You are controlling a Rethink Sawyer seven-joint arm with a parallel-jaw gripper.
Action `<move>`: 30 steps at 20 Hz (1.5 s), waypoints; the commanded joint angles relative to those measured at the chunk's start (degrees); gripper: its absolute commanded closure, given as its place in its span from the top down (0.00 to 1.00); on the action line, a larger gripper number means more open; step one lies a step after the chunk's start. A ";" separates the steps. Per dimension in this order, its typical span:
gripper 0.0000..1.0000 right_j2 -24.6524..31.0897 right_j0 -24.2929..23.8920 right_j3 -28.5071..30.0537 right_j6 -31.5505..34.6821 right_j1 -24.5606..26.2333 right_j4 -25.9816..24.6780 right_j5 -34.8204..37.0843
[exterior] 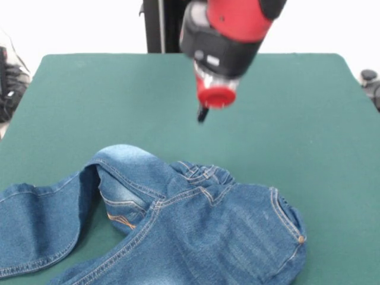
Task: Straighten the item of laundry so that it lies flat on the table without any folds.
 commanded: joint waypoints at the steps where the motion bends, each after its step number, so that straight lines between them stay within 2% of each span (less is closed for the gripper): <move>1: 0.00 -1.47 3.77 15.23 22.30 -6.16 3.97 11.00; 4: 0.00 -1.27 4.07 16.89 23.11 -6.20 4.56 8.66; 9: 0.00 3.69 0.96 17.24 20.31 -4.33 5.61 -7.36; 21: 0.00 9.68 -2.64 11.96 13.63 1.94 3.75 -22.67; 22: 1.00 9.95 -2.69 11.67 13.53 2.12 3.76 -22.85; 25: 1.00 7.94 -1.30 10.78 18.29 2.75 5.29 -23.54; 27: 1.00 10.19 -2.09 10.19 13.38 3.01 4.17 -22.36; 30: 1.00 9.62 -1.60 8.41 14.44 4.76 4.48 -22.66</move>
